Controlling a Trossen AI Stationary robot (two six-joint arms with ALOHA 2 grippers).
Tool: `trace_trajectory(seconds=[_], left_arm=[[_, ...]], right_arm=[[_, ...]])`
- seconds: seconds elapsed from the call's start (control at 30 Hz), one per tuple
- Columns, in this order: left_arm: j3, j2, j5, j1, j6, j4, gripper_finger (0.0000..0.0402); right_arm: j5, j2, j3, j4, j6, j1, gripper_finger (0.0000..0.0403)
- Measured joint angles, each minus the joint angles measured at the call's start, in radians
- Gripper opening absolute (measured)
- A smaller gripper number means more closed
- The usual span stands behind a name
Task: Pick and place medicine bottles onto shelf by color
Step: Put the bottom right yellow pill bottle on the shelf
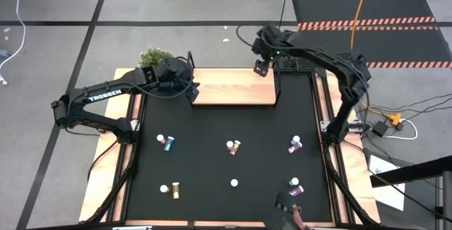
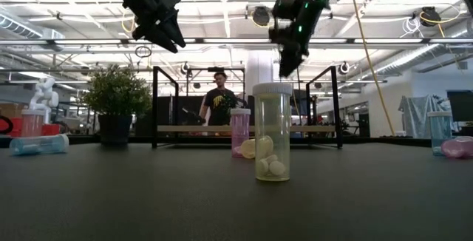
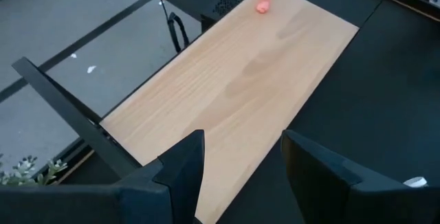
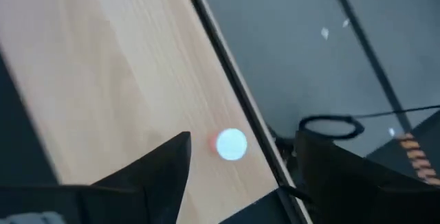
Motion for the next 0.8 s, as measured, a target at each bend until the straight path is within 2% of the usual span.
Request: trace_trajectory(seconds=[0.23, 0.37, 0.53, 0.67, 0.8], left_arm=[[0.0, 0.0, 0.052, 0.0, 0.104, -0.001, 0.0195], [0.0, 0.0, 0.098, -0.002, 0.161, -0.002, 0.0195], [0.0, 0.0, 0.14, -0.012, 0.256, 0.004, 0.0195], [0.0, 0.0, 0.147, -0.036, 0.269, 0.043, 0.0195], [0.0, 0.0, 0.202, -0.072, 0.205, 0.085, 0.0195]], right_arm=[[0.013, -0.182, 0.0, 0.0, 0.15, 0.116, 0.0245], [0.114, -0.249, 0.0, -0.051, 0.28, 0.239, 0.0237], [0.233, -0.278, 0.001, -0.19, 0.466, 0.422, 0.0228], [0.239, -0.287, 0.001, -0.297, 0.614, 0.548, 0.0223], [0.238, -0.291, 0.0, -0.419, 0.728, 0.651, 0.022]])
